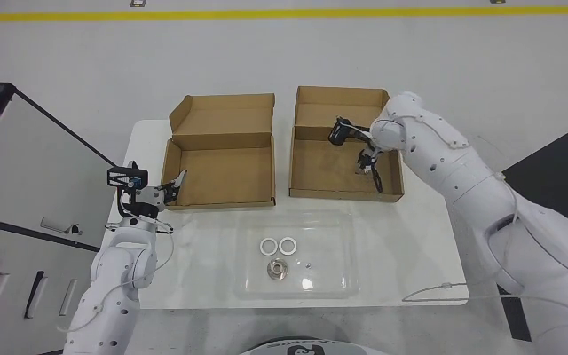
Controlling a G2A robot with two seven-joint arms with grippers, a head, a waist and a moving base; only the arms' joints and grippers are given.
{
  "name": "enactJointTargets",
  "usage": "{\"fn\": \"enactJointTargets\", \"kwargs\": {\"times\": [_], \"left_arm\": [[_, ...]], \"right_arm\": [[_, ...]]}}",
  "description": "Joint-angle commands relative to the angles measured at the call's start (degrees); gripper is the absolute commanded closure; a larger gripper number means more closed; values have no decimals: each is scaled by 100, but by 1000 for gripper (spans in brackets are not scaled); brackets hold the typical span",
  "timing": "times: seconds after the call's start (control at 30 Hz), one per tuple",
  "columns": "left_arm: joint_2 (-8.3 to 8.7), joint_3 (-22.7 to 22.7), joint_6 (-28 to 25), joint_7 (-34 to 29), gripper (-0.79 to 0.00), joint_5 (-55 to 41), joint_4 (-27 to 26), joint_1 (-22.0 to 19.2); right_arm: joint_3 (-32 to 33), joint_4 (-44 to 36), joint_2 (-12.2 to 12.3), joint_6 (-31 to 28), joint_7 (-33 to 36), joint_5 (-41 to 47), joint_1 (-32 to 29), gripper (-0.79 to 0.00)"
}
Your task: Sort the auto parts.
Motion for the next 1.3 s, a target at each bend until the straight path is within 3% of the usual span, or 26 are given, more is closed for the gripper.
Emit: {"fn": "enactJointTargets", "kwargs": {"times": [0.0,0.27,0.5,0.63,0.9,1.27], "left_arm": [[0,0,0,0,-785,0,0,0],[0,0,0,0,-785,0,0,0],[0,0,0,0,-785,0,0,0],[0,0,0,0,-785,0,0,0],[0,0,0,0,-785,0,0,0],[0,0,0,0,-785,0,0,0]], "right_arm": [[243,-281,133,-69,-46,83,-72,-785],[1597,-2093,823,-593,-56,576,-774,-785],[2767,-3734,1423,-696,-159,2045,-1762,-785],[3307,-4391,1723,-840,-303,3234,-2200,-785],[3916,-5231,2277,-722,-185,4234,-2743,-785],[3945,-5264,2317,-724,-187,4295,-2772,-785]]}}
